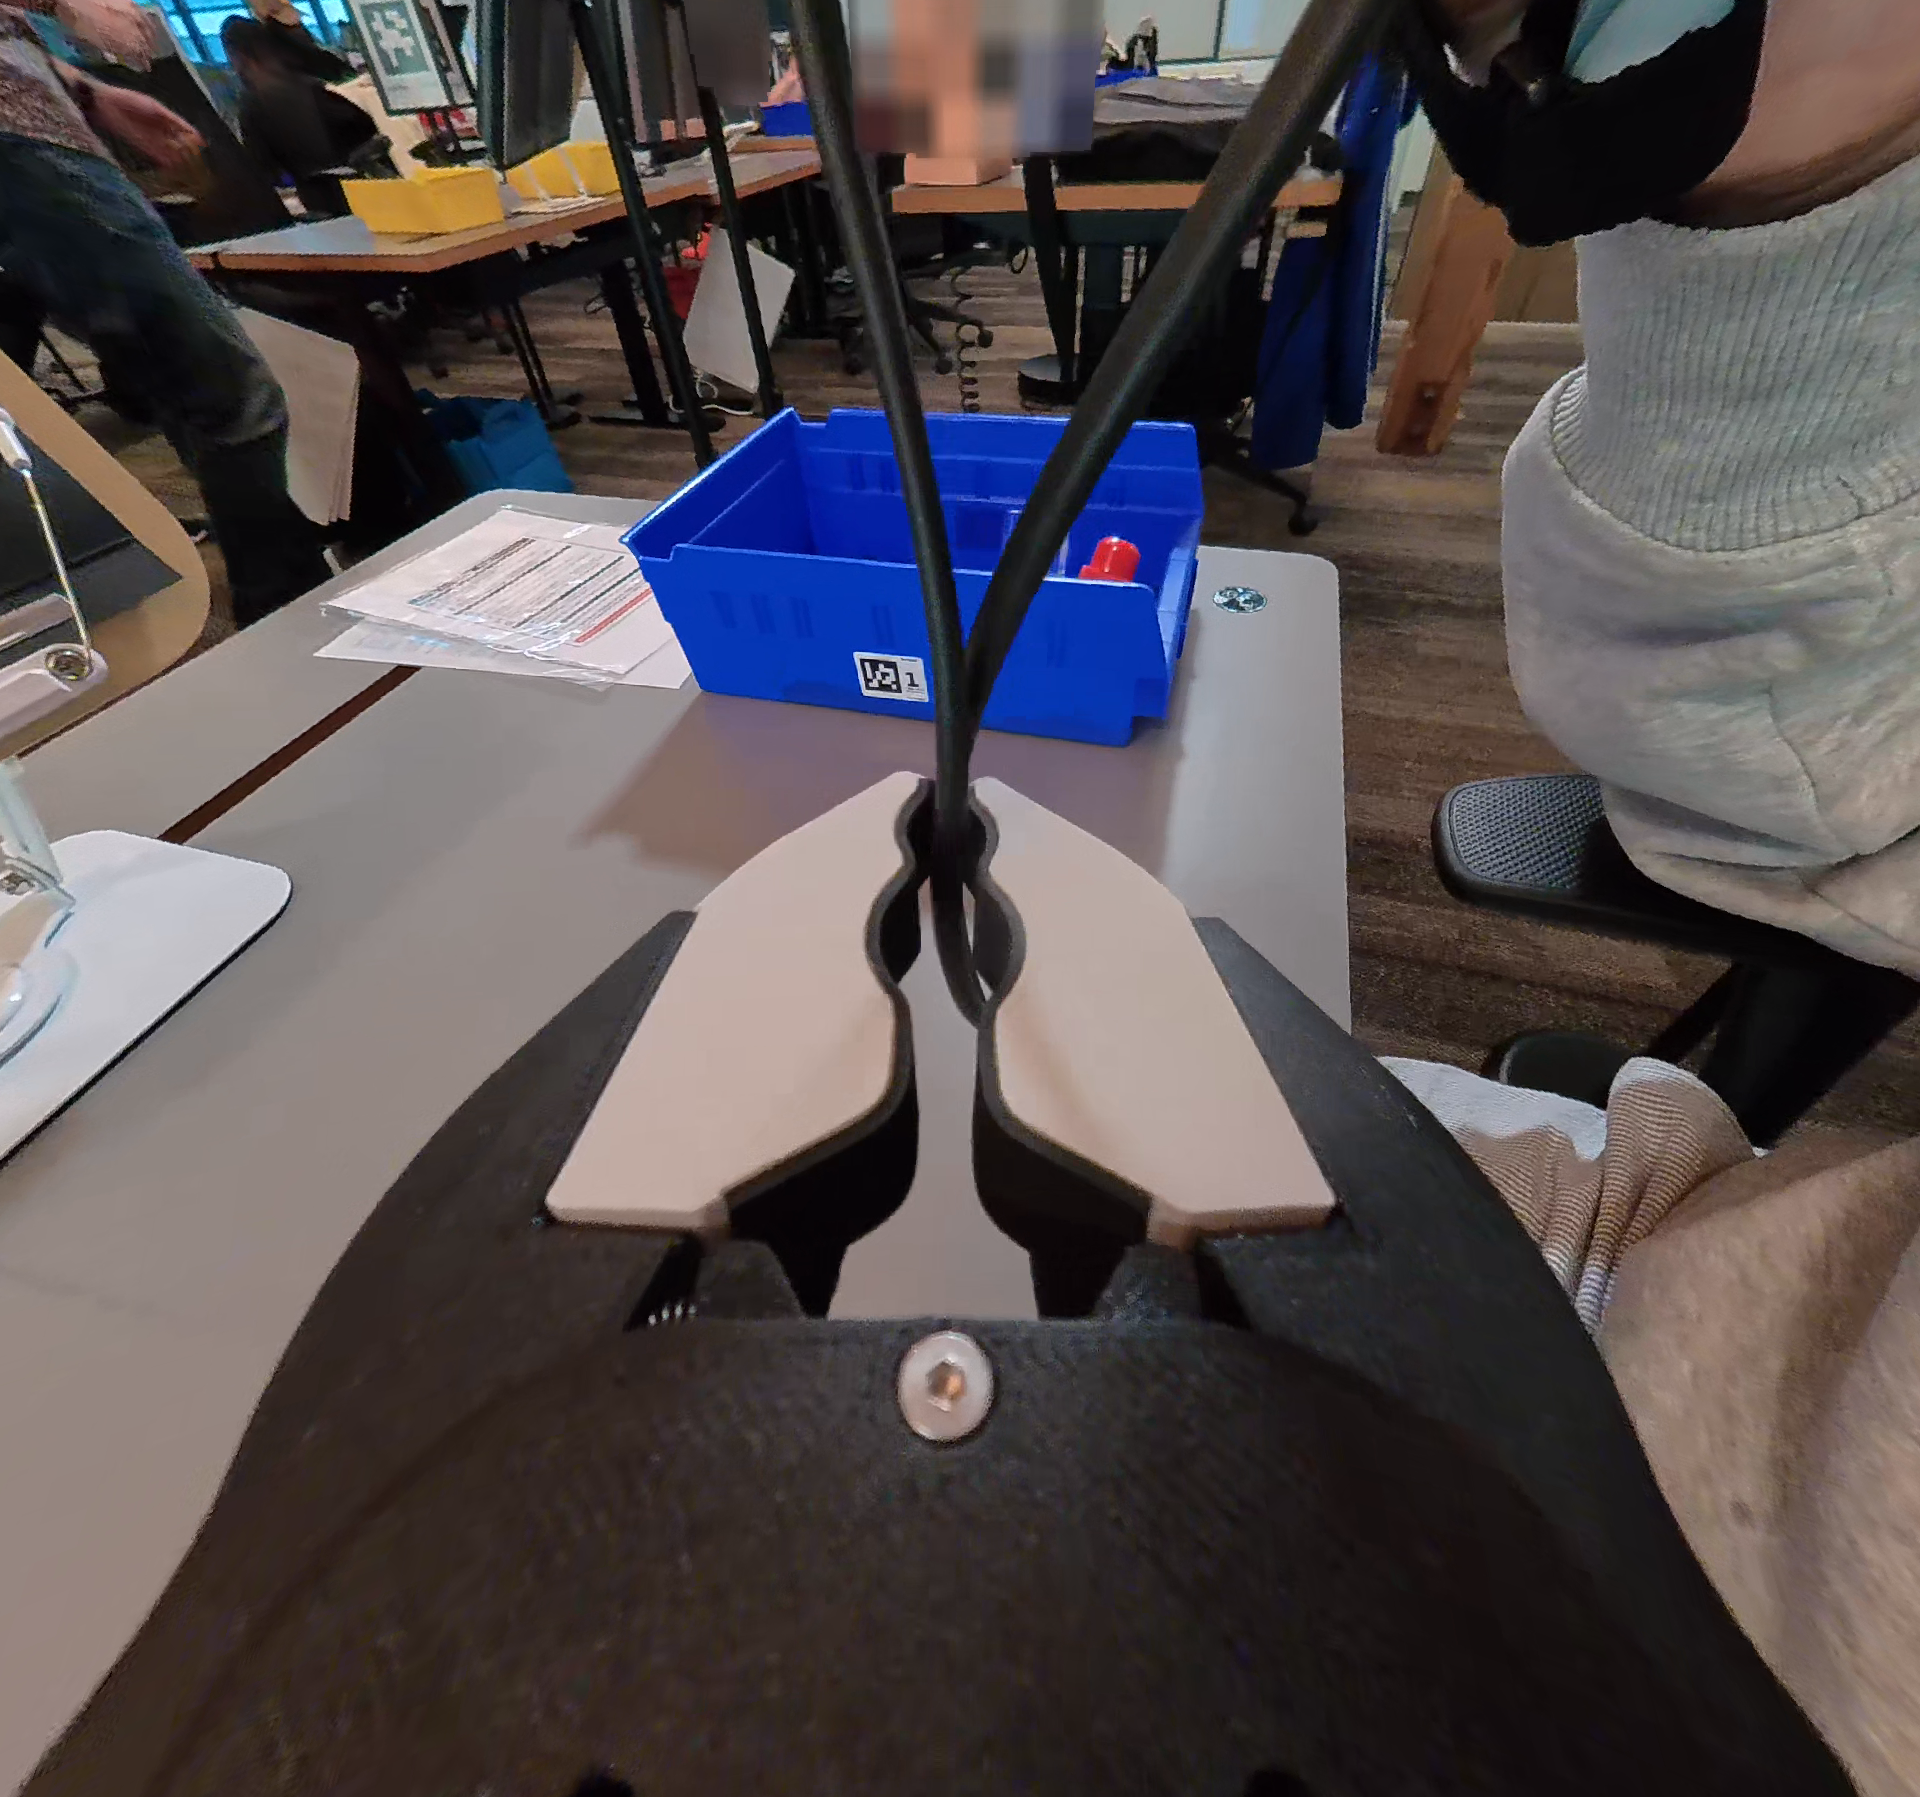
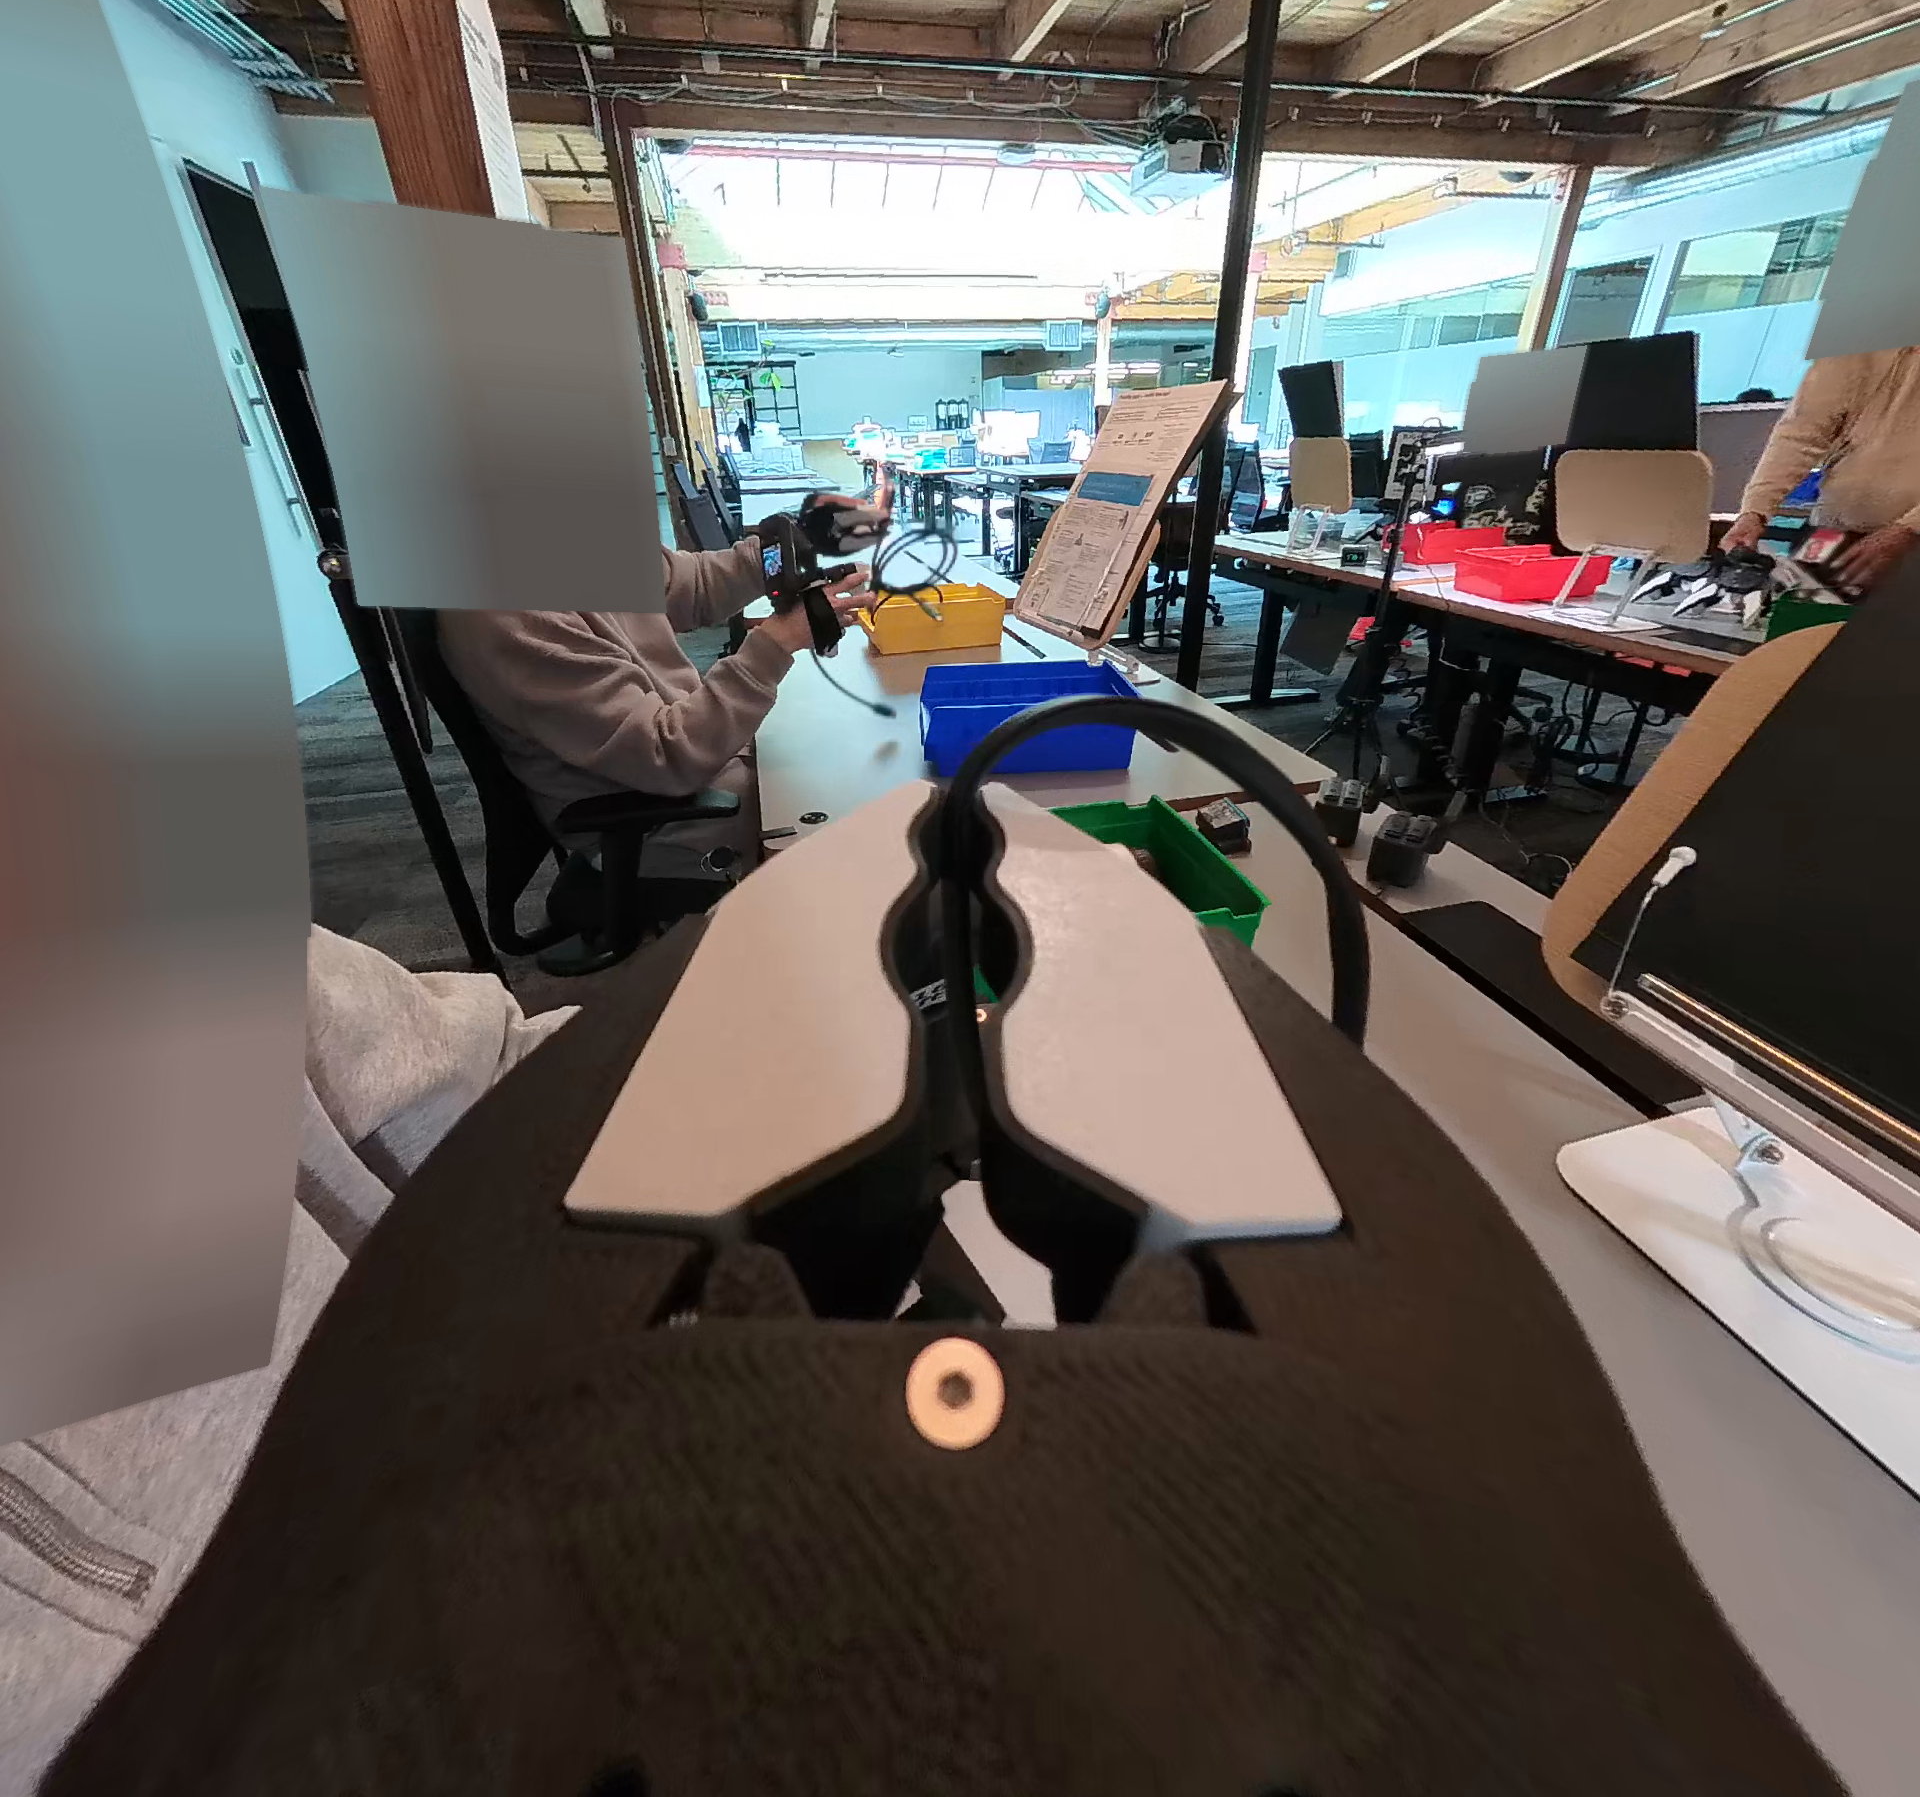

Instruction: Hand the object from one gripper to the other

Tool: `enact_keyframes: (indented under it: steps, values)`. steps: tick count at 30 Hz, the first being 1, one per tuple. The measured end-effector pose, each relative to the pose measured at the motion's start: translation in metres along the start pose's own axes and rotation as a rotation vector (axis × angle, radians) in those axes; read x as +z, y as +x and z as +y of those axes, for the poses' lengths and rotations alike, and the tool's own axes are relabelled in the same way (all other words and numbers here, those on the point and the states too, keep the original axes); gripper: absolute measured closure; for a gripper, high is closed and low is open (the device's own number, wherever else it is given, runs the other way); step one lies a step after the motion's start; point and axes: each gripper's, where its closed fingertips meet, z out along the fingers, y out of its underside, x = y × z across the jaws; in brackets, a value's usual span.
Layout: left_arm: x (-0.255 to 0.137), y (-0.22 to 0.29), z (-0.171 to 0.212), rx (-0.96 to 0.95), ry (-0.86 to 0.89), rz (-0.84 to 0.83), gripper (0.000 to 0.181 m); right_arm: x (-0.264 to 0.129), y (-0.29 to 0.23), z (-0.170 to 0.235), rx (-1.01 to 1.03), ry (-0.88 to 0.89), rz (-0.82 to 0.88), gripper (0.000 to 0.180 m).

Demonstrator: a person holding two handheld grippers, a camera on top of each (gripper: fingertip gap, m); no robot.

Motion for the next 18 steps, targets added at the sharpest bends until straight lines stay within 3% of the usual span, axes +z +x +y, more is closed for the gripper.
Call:
enact_keyframes:
  steps: [18]
  values:
    - [-0.004,0.004,-0.008,-0.091,0.074,0.083,0.174,-0.011,0.007,-0.005,-0.013,0.024,0.042,0.175]
